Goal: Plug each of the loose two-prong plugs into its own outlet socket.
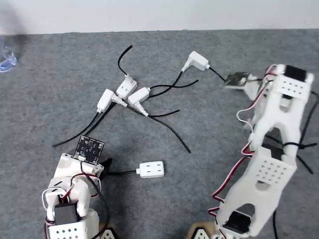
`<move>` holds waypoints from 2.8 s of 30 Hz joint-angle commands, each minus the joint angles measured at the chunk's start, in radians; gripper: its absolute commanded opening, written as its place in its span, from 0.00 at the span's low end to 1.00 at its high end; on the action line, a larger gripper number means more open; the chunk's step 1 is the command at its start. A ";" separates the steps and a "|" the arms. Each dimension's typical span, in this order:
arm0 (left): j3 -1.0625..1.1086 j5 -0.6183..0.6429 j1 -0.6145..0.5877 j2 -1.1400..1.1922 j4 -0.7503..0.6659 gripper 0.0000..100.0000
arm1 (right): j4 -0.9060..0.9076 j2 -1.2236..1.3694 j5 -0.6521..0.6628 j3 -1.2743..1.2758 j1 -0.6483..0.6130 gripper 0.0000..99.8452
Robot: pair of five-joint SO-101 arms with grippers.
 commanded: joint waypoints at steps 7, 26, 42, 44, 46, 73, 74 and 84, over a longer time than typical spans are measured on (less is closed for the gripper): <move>-0.008 0.008 0.000 -0.018 -0.006 0.34 | 0.035 -0.165 -0.051 0.098 -0.245 0.01; -0.008 0.008 0.000 -0.018 -0.006 0.34 | -0.567 -0.730 -0.152 1.126 -0.492 0.01; -0.008 0.008 0.000 -0.018 -0.005 0.34 | -0.751 -0.900 -0.147 1.519 -0.447 0.10; -0.008 0.008 0.000 -0.018 -0.005 0.34 | -0.751 -0.911 -0.147 1.524 -0.447 0.19; -0.008 0.008 0.000 -0.018 -0.005 0.34 | -0.751 -0.928 -0.147 1.524 -0.450 0.28; -0.008 0.006 0.000 -0.018 -0.005 0.34 | -0.684 -0.949 -0.153 1.530 -0.547 0.18; -0.008 0.006 0.000 -0.018 -0.005 0.34 | -0.684 -0.949 -0.153 1.530 -0.547 0.19; -0.008 0.006 0.000 -0.018 -0.005 0.34 | -0.684 -0.949 -0.149 1.530 -0.553 0.18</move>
